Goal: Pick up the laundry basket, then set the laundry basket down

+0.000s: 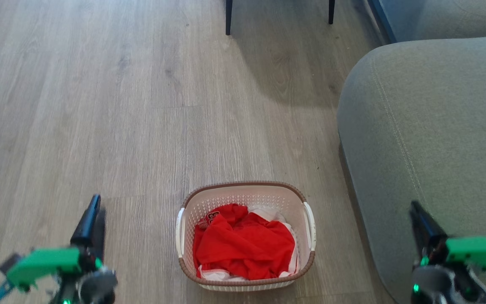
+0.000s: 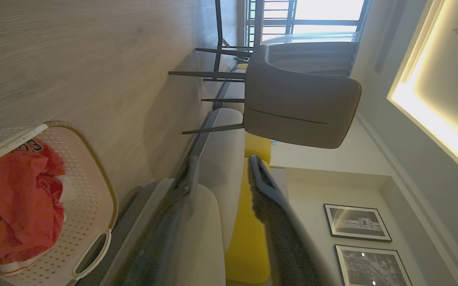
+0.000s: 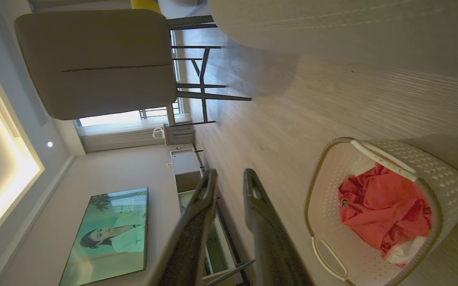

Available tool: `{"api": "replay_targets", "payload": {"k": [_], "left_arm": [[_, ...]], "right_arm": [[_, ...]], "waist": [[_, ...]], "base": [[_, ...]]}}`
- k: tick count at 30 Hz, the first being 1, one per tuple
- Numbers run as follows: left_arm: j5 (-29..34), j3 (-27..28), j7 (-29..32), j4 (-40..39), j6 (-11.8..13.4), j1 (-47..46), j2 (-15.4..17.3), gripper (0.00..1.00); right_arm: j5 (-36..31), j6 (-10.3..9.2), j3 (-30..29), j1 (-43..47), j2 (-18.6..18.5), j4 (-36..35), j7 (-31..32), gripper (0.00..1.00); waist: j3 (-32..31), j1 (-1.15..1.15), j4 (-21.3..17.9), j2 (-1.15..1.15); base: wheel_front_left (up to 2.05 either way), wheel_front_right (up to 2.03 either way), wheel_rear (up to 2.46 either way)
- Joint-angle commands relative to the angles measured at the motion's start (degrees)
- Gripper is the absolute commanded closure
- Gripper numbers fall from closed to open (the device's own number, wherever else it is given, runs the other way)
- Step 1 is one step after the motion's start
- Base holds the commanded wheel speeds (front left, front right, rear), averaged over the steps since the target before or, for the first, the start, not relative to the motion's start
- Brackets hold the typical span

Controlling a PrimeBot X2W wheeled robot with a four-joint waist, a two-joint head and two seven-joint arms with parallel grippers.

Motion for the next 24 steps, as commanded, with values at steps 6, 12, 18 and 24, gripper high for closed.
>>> {"api": "replay_targets", "payload": {"k": [6,12,18,24], "left_arm": [[0.4,-0.5,-0.7,1.8,0.1,1.8,0.0,0.00],[1.4,-0.9,-1.5,0.8,0.3,1.9,0.0,0.00],[3.6,-1.4,-2.5,-0.7,0.8,1.9,0.0,0.00],[7.1,-2.0,-3.5,-2.5,1.6,1.7,0.0,0.00]], "right_arm": [[-0.2,0.00,0.6,1.4,0.3,2.1,-0.7,0.00],[-0.7,-0.01,0.9,1.5,0.3,1.8,-1.5,0.00],[-3.0,-0.01,0.5,1.3,0.3,1.2,-2.5,0.00],[-7.4,-0.01,0.6,1.3,0.2,-0.3,-3.5,0.00]], "waist": [[0.0,0.00,0.0,0.00],[-0.1,0.00,0.0,0.00],[-0.2,0.00,0.1,0.00],[-0.3,0.00,0.1,0.00]], "base": [[0.00,0.00,0.00],[0.00,0.00,0.00],[0.00,0.00,0.00],[0.00,0.00,0.00]]}}
